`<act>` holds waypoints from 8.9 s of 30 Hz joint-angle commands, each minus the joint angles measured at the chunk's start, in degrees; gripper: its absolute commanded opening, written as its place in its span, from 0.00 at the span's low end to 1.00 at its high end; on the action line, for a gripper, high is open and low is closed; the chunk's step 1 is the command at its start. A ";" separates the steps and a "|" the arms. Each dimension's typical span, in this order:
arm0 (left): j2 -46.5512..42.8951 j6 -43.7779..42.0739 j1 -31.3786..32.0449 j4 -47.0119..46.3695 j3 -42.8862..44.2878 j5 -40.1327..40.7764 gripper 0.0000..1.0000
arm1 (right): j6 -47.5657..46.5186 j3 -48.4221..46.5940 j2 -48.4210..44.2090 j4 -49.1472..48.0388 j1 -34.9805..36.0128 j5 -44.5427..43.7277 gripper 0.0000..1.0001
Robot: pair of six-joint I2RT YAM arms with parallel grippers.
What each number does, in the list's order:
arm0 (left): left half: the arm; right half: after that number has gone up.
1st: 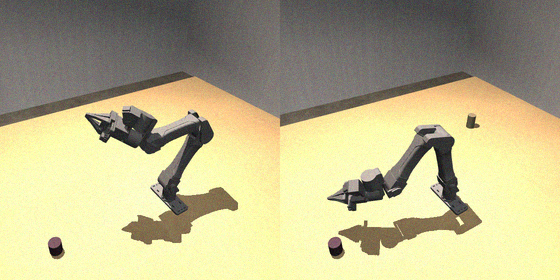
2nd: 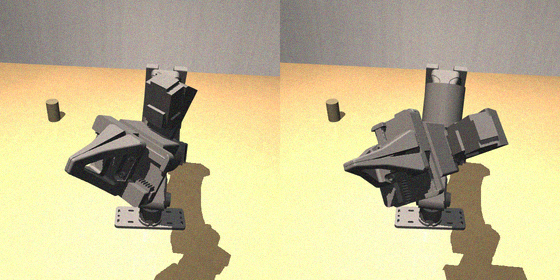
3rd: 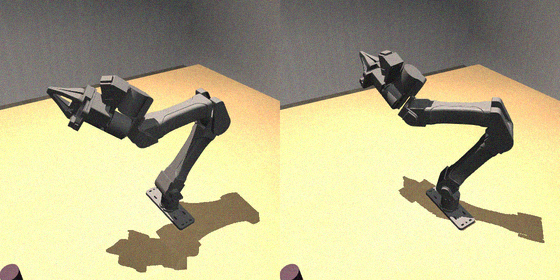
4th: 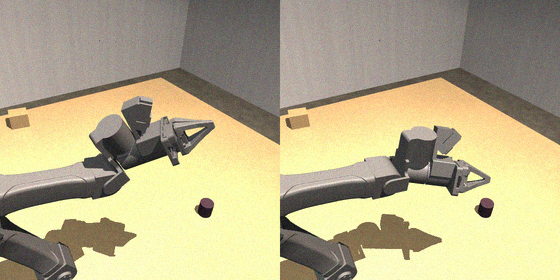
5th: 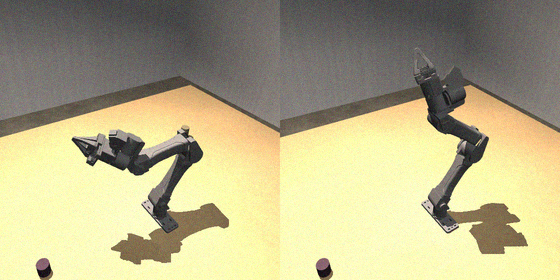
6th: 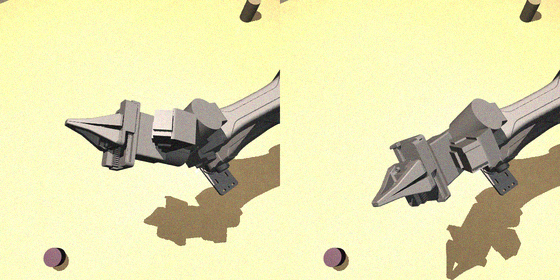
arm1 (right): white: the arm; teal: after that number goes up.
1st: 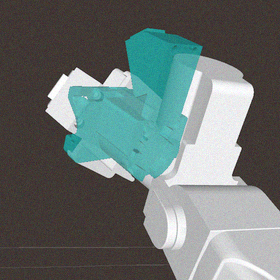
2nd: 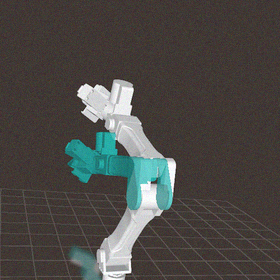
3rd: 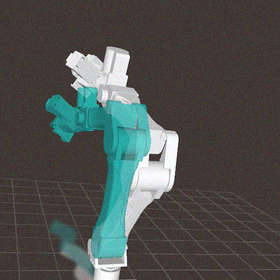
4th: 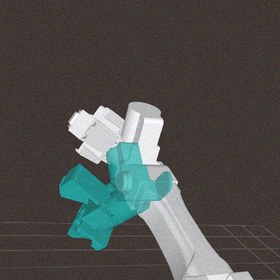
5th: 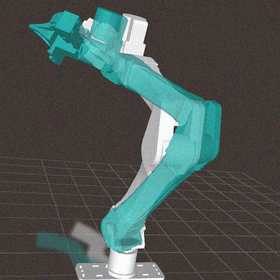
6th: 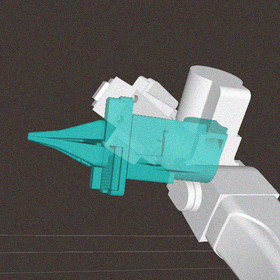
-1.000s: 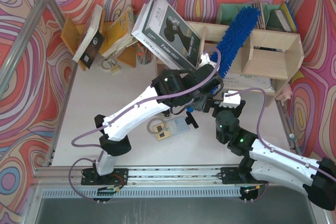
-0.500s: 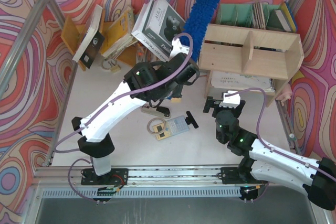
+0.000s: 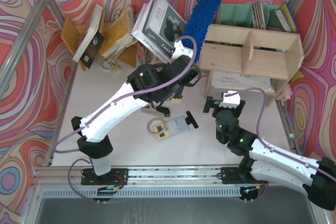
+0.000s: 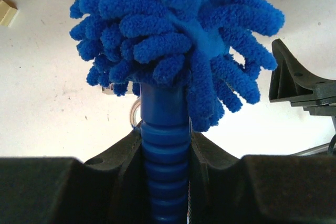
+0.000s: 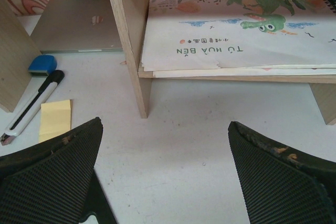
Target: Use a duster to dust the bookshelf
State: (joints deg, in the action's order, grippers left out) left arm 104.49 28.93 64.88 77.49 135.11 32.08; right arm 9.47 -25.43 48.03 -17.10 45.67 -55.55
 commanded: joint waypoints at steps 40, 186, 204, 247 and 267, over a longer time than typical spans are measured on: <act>-20.22 -15.50 -6.47 -40.94 -35.96 -8.41 0.00 | 0.96 -0.65 1.67 0.32 -0.76 -0.88 0.91; 17.39 -35.34 9.80 -14.22 13.98 -11.42 0.00 | 59.69 -6.30 -13.88 63.77 -0.76 -20.29 0.99; 11.27 -28.80 5.19 -17.93 7.96 -5.32 0.00 | 59.69 -5.95 -15.14 63.51 -0.78 -20.12 0.99; -21.31 -3.14 17.30 -20.38 -34.64 11.50 0.00 | 60.40 -5.78 -15.47 63.95 -0.76 -20.17 0.99; -9.72 8.89 21.17 -7.06 -33.39 4.56 0.00 | 60.84 -5.81 -15.47 64.20 -0.81 -20.12 0.99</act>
State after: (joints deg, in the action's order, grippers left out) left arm 93.78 39.20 84.23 71.85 100.68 38.52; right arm 69.28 -31.75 32.97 47.00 45.30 -73.89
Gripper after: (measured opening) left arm 0.344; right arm 0.986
